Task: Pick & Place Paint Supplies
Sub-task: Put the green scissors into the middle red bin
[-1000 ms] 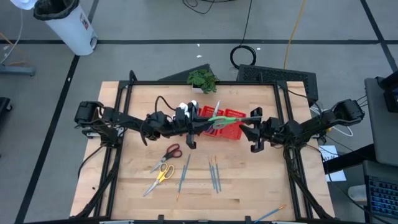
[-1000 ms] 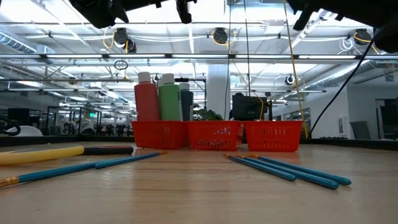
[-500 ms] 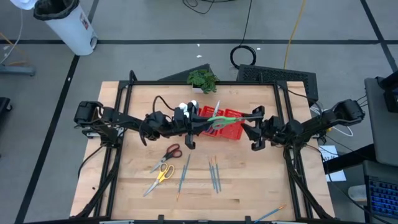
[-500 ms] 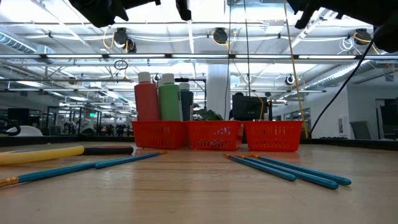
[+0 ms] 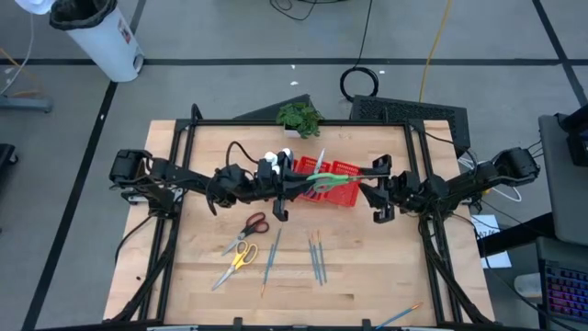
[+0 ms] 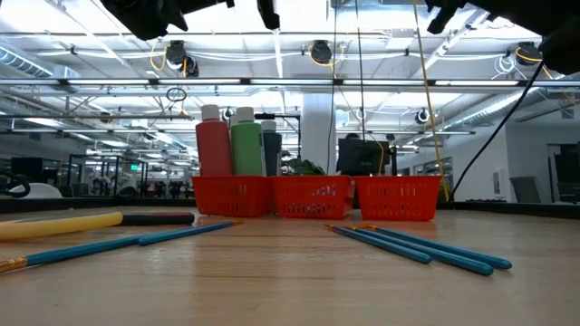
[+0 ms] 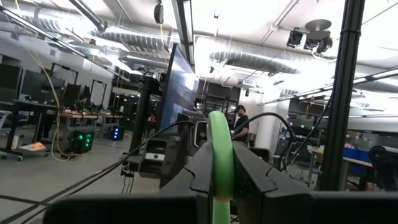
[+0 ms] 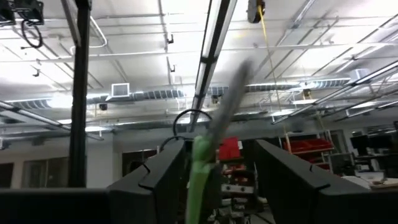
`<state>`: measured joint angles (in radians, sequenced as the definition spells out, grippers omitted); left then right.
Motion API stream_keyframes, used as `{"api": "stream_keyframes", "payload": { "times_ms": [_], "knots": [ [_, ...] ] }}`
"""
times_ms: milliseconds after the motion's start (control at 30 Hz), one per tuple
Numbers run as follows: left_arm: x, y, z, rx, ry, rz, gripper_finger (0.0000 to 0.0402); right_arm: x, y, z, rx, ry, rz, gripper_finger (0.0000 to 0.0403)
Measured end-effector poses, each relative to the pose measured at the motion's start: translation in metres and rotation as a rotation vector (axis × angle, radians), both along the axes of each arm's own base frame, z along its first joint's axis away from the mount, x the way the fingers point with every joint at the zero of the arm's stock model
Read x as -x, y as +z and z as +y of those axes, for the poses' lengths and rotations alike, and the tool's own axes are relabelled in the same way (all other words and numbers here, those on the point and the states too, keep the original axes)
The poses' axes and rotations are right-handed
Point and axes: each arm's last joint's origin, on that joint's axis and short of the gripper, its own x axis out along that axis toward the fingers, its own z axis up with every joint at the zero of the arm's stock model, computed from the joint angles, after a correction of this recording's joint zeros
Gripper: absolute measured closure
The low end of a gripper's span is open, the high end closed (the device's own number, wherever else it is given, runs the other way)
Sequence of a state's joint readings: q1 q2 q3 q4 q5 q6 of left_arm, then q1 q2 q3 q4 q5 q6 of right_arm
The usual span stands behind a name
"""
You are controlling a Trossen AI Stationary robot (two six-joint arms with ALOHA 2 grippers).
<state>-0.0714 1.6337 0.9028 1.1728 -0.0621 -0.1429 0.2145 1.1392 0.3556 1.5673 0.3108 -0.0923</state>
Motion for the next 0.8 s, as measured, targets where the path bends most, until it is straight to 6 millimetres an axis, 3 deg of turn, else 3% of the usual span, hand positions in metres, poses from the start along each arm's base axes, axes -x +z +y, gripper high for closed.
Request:
{"api": "stream_keyframes", "payload": {
  "times_ms": [300,467,633,800],
  "knots": [
    [0.000,0.000,-0.003,-0.006,-0.010,0.003,0.0371,0.000,0.002,-0.002,0.013,-0.006,-0.010,0.0258],
    [0.000,-0.002,-0.004,-0.006,-0.016,0.018,0.0371,-0.004,0.013,0.001,0.052,0.046,-0.040,0.0315],
    [-0.001,-0.003,-0.004,0.002,-0.021,0.028,0.0371,-0.015,0.018,0.004,0.099,0.053,0.039,0.0384],
    [0.000,-0.002,-0.004,0.002,-0.022,0.026,0.0371,-0.020,0.019,0.005,0.100,0.053,0.079,0.0393]
  ]
}}
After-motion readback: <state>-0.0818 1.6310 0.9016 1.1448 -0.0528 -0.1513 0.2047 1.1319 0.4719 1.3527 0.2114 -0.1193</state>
